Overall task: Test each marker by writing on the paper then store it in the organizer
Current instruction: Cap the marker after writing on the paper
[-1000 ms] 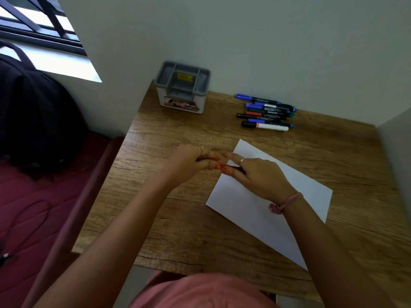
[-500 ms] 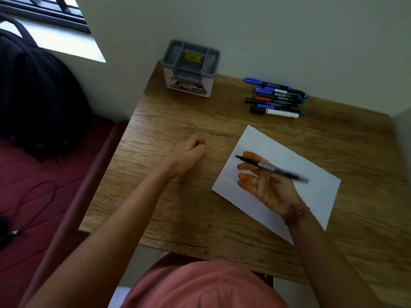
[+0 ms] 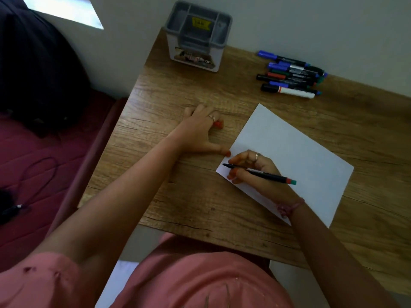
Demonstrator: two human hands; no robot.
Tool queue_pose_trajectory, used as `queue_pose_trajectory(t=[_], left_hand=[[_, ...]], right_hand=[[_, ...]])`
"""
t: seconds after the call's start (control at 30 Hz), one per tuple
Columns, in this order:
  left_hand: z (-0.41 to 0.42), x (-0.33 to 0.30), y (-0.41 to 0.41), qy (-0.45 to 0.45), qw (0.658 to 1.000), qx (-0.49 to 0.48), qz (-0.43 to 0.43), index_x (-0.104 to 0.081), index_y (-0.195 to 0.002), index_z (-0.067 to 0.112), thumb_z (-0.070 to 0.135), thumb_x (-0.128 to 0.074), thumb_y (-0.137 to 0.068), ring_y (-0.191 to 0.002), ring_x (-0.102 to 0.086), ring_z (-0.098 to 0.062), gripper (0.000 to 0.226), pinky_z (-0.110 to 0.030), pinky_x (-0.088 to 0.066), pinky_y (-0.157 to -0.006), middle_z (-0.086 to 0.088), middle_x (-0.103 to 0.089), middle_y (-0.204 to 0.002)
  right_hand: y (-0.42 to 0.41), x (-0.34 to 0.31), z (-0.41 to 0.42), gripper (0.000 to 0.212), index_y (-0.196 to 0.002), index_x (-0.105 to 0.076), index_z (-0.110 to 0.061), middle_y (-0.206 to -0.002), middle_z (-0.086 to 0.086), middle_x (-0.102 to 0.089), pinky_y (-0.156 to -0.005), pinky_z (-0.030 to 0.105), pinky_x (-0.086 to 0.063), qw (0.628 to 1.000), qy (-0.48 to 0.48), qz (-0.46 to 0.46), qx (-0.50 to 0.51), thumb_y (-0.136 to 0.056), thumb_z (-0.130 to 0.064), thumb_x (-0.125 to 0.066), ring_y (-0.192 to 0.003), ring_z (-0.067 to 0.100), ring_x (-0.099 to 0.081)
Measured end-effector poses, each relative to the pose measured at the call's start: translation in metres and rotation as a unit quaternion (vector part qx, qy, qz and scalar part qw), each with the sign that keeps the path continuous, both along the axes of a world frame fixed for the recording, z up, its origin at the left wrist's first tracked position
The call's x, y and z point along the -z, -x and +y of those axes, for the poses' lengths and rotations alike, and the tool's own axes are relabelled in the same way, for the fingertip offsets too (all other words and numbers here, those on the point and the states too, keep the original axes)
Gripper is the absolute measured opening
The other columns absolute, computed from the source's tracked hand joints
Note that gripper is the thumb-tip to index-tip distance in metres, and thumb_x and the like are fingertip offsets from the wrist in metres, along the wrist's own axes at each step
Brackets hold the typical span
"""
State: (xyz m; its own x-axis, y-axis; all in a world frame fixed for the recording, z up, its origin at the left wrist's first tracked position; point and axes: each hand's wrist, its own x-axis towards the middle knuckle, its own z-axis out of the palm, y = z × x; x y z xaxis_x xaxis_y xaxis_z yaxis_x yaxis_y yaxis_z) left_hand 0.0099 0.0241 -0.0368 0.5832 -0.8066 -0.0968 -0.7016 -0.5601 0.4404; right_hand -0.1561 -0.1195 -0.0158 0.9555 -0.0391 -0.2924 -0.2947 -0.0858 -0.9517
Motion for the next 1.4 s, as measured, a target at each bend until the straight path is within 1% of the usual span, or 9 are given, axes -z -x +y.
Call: queue_pose_trajectory(t=[0.07,0.17,0.27,0.37,0.43,0.5,0.7,1.23,1.4], left_hand=[[0.001,0.002,0.000,0.018,1.000,-0.006,-0.003,-0.050,-0.112,0.025,0.074,-0.063,-0.060,-0.115,-0.032,-0.014,0.072,-0.028,-0.013,-0.093,0.006,-0.044,-0.118],[0.002,0.003,0.001,0.044,0.999,-0.010,0.006,-0.051,-0.109,0.026,0.074,-0.065,-0.057,-0.110,-0.032,-0.009,0.072,-0.028,-0.016,-0.093,0.012,-0.043,-0.112],[0.002,0.004,0.000,0.048,0.999,-0.011,0.010,-0.051,-0.108,0.026,0.073,-0.066,-0.057,-0.110,-0.033,-0.009,0.071,-0.029,-0.017,-0.097,0.015,-0.040,-0.109],[0.002,0.004,0.000,0.049,0.999,-0.009,0.014,-0.051,-0.107,0.027,0.075,-0.065,-0.057,-0.111,-0.033,-0.009,0.071,-0.029,-0.016,-0.098,0.016,-0.037,-0.106],[0.002,0.005,-0.001,0.045,0.999,-0.010,0.015,-0.050,-0.107,0.028,0.076,-0.064,-0.055,-0.111,-0.032,-0.009,0.073,-0.029,-0.016,-0.098,0.017,-0.037,-0.106],[0.002,0.006,-0.001,0.041,0.999,-0.010,0.016,-0.051,-0.108,0.028,0.077,-0.063,-0.054,-0.112,-0.033,-0.010,0.074,-0.032,-0.018,-0.100,0.017,-0.037,-0.106],[0.002,0.006,-0.001,0.042,0.999,-0.007,0.017,-0.051,-0.108,0.028,0.077,-0.063,-0.056,-0.112,-0.035,-0.012,0.073,-0.038,-0.023,-0.102,0.016,-0.038,-0.107],[0.002,0.006,0.000,0.047,0.999,-0.007,0.013,-0.051,-0.107,0.028,0.077,-0.064,-0.055,-0.109,-0.035,-0.010,0.073,-0.036,-0.023,-0.100,0.017,-0.038,-0.105],[0.002,0.006,-0.001,0.046,0.999,-0.004,0.013,-0.052,-0.107,0.028,0.078,-0.062,-0.054,-0.111,-0.035,-0.010,0.074,-0.036,-0.023,-0.101,0.017,-0.037,-0.105]], right_hand=[[0.001,0.002,-0.002,0.023,-0.095,-0.068,-0.019,-0.090,-0.008,-0.072,-0.076,0.020,-0.052,0.997,0.067,-0.024,-0.015,-0.081,0.000,-0.067,-0.087,0.010,-0.068],[-0.008,0.002,-0.004,0.021,-0.094,-0.069,-0.013,-0.091,-0.011,-0.069,-0.078,0.021,-0.053,0.984,0.150,-0.081,-0.059,-0.077,0.000,-0.069,-0.086,0.006,-0.067],[-0.018,0.005,-0.002,0.013,-0.088,-0.069,-0.010,-0.085,-0.006,-0.068,-0.075,0.026,-0.053,0.982,0.142,-0.107,-0.057,-0.075,-0.010,-0.067,-0.079,0.009,-0.067],[-0.021,0.010,0.003,0.007,-0.080,-0.064,-0.024,-0.081,-0.012,-0.066,-0.070,0.025,-0.054,0.980,0.139,-0.130,-0.050,-0.073,-0.024,-0.063,-0.077,0.011,-0.065],[-0.019,0.012,0.005,0.008,-0.078,-0.060,-0.031,-0.078,-0.019,-0.065,-0.065,0.021,-0.051,0.979,0.135,-0.144,-0.054,-0.074,-0.024,-0.062,-0.074,0.009,-0.063],[-0.018,0.014,0.005,0.013,-0.078,-0.059,-0.034,-0.075,-0.015,-0.063,-0.061,0.023,-0.050,0.975,0.149,-0.158,-0.056,-0.075,-0.022,-0.061,-0.071,0.014,-0.062],[-0.019,0.019,0.003,0.004,-0.078,-0.062,-0.023,-0.082,-0.029,-0.063,-0.060,0.010,-0.044,0.976,0.140,-0.138,-0.088,-0.075,-0.020,-0.061,-0.071,0.004,-0.060],[-0.020,0.023,0.001,0.010,-0.077,-0.065,-0.014,-0.074,-0.012,-0.061,-0.056,0.017,-0.044,0.976,0.153,-0.133,-0.083,-0.073,-0.023,-0.061,-0.065,0.014,-0.057],[-0.020,0.024,0.000,0.006,-0.079,-0.062,-0.020,-0.076,-0.007,-0.062,-0.058,0.017,-0.046,0.972,0.168,-0.132,-0.101,-0.074,-0.024,-0.061,-0.068,0.013,-0.058]])
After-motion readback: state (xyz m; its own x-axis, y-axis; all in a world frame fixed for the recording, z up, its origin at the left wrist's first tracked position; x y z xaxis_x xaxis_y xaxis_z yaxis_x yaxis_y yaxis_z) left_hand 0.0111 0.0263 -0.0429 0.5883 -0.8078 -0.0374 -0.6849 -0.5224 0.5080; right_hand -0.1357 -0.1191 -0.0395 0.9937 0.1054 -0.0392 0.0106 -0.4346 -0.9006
